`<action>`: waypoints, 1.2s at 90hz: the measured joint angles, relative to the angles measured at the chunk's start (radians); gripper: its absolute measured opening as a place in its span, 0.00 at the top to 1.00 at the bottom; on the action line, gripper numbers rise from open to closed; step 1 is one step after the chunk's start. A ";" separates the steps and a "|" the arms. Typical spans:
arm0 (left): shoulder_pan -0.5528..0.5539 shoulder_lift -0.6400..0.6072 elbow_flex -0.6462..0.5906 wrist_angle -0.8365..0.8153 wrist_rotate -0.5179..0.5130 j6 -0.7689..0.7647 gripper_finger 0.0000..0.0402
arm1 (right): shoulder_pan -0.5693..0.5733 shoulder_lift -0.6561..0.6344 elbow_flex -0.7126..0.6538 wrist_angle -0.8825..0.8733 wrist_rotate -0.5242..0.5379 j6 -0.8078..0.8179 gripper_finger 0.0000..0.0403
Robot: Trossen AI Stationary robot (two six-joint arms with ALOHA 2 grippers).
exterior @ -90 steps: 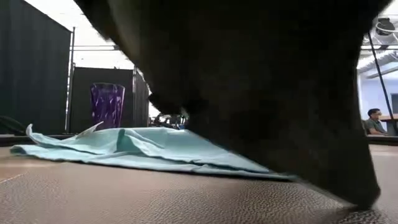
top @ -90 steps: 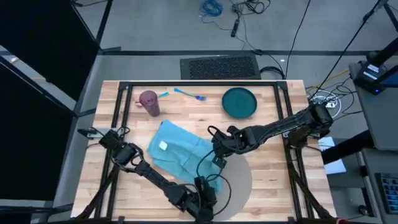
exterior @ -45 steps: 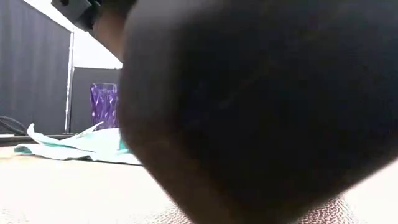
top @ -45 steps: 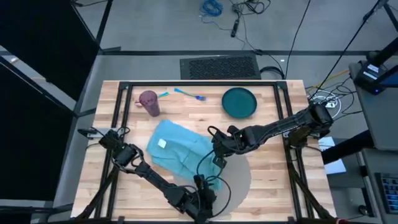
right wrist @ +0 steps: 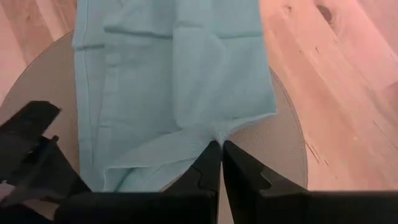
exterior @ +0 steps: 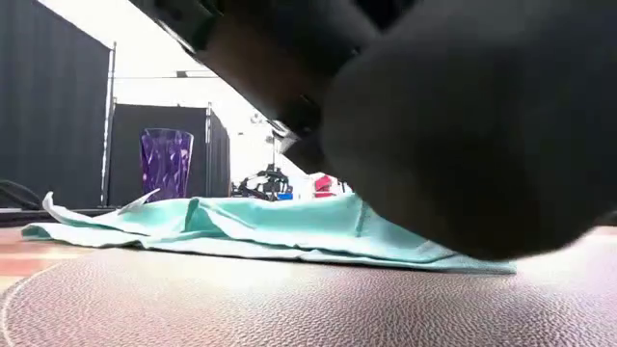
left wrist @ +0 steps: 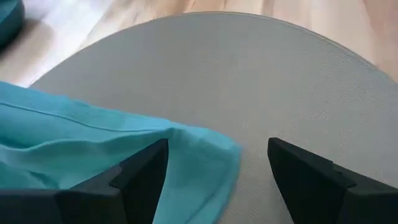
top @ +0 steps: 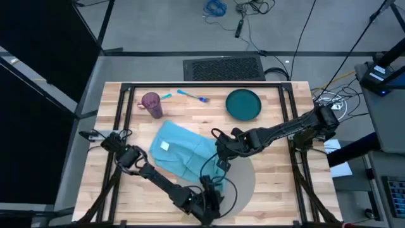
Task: Set table place
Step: Fold the blue napkin
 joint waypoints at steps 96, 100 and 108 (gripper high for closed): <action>0.030 0.008 -0.016 -0.001 0.120 -0.027 0.95 | 0.001 0.000 -0.001 0.000 -0.004 0.003 1.00; 0.027 0.008 -0.016 0.000 0.109 -0.021 0.98 | 0.001 0.000 -0.001 0.000 -0.004 0.002 1.00; 0.019 0.008 -0.007 -0.014 0.073 -0.006 0.99 | 0.000 0.000 -0.001 0.000 0.001 0.000 1.00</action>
